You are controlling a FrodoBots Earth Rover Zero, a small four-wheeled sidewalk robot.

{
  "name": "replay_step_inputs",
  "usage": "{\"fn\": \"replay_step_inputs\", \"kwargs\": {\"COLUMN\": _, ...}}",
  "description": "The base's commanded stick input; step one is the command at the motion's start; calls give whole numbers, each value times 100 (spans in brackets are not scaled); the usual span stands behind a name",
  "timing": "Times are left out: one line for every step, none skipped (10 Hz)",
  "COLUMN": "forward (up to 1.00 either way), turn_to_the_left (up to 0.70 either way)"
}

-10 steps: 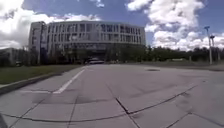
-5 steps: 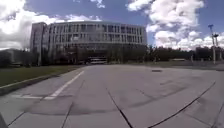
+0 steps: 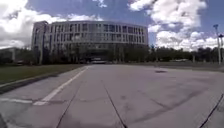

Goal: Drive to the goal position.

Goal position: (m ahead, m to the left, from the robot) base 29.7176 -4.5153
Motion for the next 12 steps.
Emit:
{"fn": "replay_step_inputs", "kwargs": {"forward": 70, "turn_to_the_left": 0}}
{"fn": "replay_step_inputs", "kwargs": {"forward": 70, "turn_to_the_left": 0}}
{"fn": "replay_step_inputs", "kwargs": {"forward": 70, "turn_to_the_left": 0}}
{"fn": "replay_step_inputs", "kwargs": {"forward": 70, "turn_to_the_left": 0}}
{"fn": "replay_step_inputs", "kwargs": {"forward": 70, "turn_to_the_left": 0}}
{"fn": "replay_step_inputs", "kwargs": {"forward": 70, "turn_to_the_left": 0}}
{"fn": "replay_step_inputs", "kwargs": {"forward": 70, "turn_to_the_left": 0}}
{"fn": "replay_step_inputs", "kwargs": {"forward": 70, "turn_to_the_left": 0}}
{"fn": "replay_step_inputs", "kwargs": {"forward": 70, "turn_to_the_left": 0}}
{"fn": "replay_step_inputs", "kwargs": {"forward": 70, "turn_to_the_left": 0}}
{"fn": "replay_step_inputs", "kwargs": {"forward": 70, "turn_to_the_left": 0}}
{"fn": "replay_step_inputs", "kwargs": {"forward": 70, "turn_to_the_left": 0}}
